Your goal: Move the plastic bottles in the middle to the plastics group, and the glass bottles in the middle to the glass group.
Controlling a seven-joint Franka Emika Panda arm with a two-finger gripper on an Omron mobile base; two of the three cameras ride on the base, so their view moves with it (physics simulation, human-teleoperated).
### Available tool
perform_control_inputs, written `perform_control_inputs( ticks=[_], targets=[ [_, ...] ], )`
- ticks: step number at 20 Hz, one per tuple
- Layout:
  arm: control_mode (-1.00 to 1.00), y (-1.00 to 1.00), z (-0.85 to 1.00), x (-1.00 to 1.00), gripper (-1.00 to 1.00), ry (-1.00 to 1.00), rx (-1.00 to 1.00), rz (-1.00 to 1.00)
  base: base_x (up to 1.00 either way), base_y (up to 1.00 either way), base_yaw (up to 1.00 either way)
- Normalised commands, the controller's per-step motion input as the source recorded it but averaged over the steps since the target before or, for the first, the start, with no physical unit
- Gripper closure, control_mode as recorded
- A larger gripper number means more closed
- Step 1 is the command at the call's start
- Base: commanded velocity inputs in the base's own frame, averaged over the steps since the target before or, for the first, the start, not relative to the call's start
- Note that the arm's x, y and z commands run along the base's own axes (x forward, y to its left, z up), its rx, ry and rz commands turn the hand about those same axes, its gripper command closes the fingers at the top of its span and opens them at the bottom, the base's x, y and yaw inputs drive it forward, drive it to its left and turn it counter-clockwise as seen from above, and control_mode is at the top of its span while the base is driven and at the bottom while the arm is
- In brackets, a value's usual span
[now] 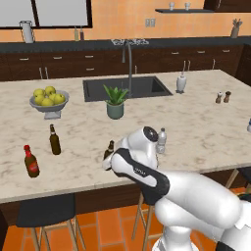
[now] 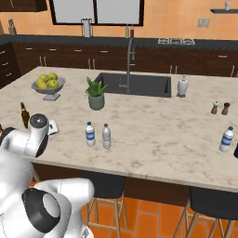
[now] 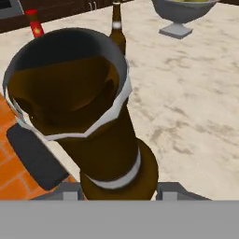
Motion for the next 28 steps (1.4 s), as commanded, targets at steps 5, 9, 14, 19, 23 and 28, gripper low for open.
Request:
perform_control_inputs(
  ticks=[5,9,14,19,23,28],
  targets=[
    [-1.0,0.87,0.11,0.28,1.0,0.0,0.0,0.1,0.0,0.0,0.0],
    [-1.0,0.69,0.16,0.31,1.0,0.01,0.0,0.05,0.0,0.0,0.0],
    [-1.0,0.64,0.43,0.16,1.0,0.17,-0.03,0.02,0.0,0.0,0.0],
    [-1.0,0.54,0.02,0.19,1.0,0.1,-0.02,0.01,0.0,0.0,0.0],
    [-1.0,0.47,0.0,0.23,1.0,-0.06,0.0,0.0,0.0,0.0,0.0],
    [-1.0,0.27,-0.01,0.21,1.0,0.0,0.0,0.0,0.0,0.0,0.0]
  ],
)
